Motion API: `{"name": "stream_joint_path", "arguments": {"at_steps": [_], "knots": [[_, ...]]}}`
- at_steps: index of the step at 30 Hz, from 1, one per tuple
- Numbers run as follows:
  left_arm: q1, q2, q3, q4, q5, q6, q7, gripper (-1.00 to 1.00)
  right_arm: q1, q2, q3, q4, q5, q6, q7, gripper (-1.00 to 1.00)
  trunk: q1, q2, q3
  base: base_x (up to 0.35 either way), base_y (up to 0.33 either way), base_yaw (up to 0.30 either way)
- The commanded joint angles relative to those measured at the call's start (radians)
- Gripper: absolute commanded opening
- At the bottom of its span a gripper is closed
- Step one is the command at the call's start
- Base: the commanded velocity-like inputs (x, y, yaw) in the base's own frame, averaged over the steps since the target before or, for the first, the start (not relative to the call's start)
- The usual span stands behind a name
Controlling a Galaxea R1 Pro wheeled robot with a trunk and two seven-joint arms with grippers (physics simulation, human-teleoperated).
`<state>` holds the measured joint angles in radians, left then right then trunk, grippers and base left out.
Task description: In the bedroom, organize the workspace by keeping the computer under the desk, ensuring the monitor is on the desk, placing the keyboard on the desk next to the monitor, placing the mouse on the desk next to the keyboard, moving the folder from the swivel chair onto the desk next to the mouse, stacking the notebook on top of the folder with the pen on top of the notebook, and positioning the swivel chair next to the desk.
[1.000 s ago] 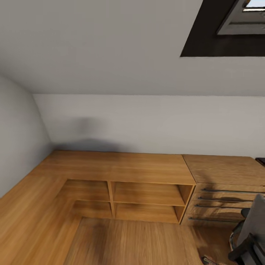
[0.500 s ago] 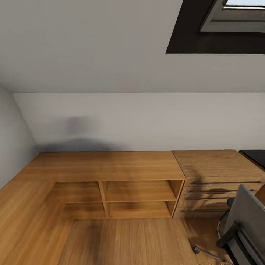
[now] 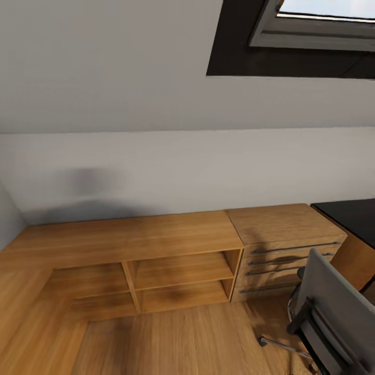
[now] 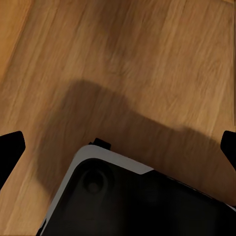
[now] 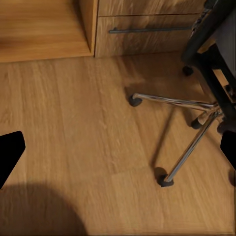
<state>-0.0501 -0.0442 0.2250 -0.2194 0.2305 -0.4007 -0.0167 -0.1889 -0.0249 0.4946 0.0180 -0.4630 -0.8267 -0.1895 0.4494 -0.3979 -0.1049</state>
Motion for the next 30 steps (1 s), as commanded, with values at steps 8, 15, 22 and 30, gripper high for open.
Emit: {"name": "stream_joint_path", "arguments": {"at_steps": [8,15,22,30], "knots": [[0.000,0.000,0.001,0.000,0.006,-0.002,-0.002,1.00,-0.001,0.000,0.009,0.002,-0.003,-0.003,-0.005,1.00,0.001,-0.002,-0.001,0.000,0.000,-0.251],[0.000,0.000,0.001,0.000,0.006,-0.003,-0.002,1.00,-0.001,0.000,0.009,0.002,-0.002,-0.003,-0.005,1.00,0.001,-0.002,0.004,0.000,0.000,-0.230],[0.000,0.000,0.001,0.000,0.006,-0.003,-0.002,1.00,-0.001,0.000,0.009,0.002,-0.002,-0.005,-0.004,1.00,0.001,-0.002,0.011,0.000,0.000,-0.215],[0.000,0.000,0.001,0.000,0.006,-0.002,-0.002,1.00,-0.001,0.000,0.008,0.002,-0.002,-0.005,-0.004,1.00,0.001,-0.002,0.019,0.000,0.000,-0.214]]}}
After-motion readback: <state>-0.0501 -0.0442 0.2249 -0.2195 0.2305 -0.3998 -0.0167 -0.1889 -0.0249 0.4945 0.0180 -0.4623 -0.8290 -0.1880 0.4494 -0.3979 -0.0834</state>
